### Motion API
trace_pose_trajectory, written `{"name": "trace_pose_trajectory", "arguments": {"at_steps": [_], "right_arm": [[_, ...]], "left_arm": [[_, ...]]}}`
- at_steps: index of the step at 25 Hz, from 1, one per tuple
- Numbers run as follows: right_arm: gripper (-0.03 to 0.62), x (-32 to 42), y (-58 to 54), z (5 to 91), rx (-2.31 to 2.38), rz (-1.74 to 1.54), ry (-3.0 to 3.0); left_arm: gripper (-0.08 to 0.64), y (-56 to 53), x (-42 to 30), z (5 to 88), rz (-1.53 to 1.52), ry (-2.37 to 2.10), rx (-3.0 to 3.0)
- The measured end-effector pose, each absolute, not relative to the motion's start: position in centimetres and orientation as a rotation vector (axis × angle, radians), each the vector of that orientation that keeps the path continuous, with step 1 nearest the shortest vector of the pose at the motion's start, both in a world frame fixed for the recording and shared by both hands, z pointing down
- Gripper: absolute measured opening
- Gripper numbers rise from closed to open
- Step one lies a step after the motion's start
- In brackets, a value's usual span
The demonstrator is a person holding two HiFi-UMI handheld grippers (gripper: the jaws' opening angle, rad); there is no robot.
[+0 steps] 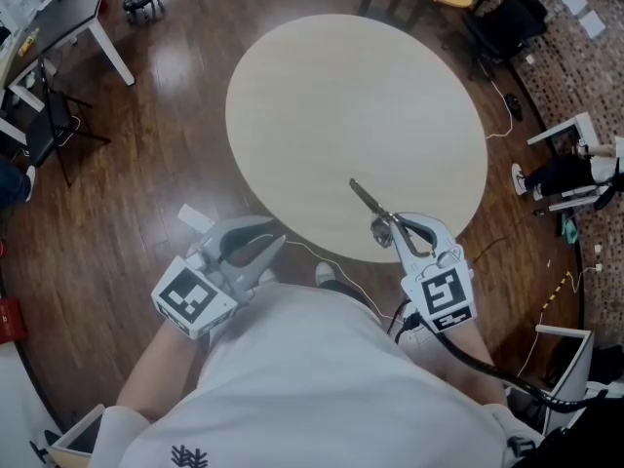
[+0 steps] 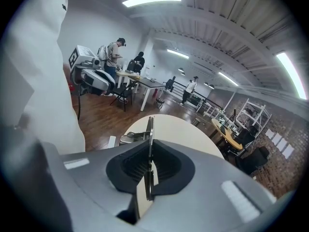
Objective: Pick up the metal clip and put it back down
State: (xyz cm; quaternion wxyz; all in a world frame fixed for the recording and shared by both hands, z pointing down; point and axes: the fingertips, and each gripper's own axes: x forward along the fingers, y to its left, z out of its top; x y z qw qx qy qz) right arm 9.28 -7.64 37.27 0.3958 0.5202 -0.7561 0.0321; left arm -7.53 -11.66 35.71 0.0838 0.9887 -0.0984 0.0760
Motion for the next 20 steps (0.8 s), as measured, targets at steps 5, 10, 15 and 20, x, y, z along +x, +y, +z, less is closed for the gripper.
{"name": "trace_pose_trajectory", "arguments": {"at_steps": [5,10,15,20], "right_arm": [[0.003,14.8,-11.1,43.9,1.305,0.101,-1.828],[0.003,20.6,-15.2,51.4,1.276,0.102,-1.717],[0.003,23.3,-18.8,55.7,1.239,0.026,-1.654],[0.003,24.1,-20.6,60.1,1.170,0.004,-1.621]], "left_arm": [[0.067,-11.9,-7.1,35.1,0.198,-0.371,2.939],[0.067,-11.8,-7.6,35.9,0.282,-0.477,2.910],[0.067,-11.8,-7.4,35.6,0.324,-0.575,2.874],[0.067,-11.2,-6.7,35.5,0.346,-0.654,2.833]]}}
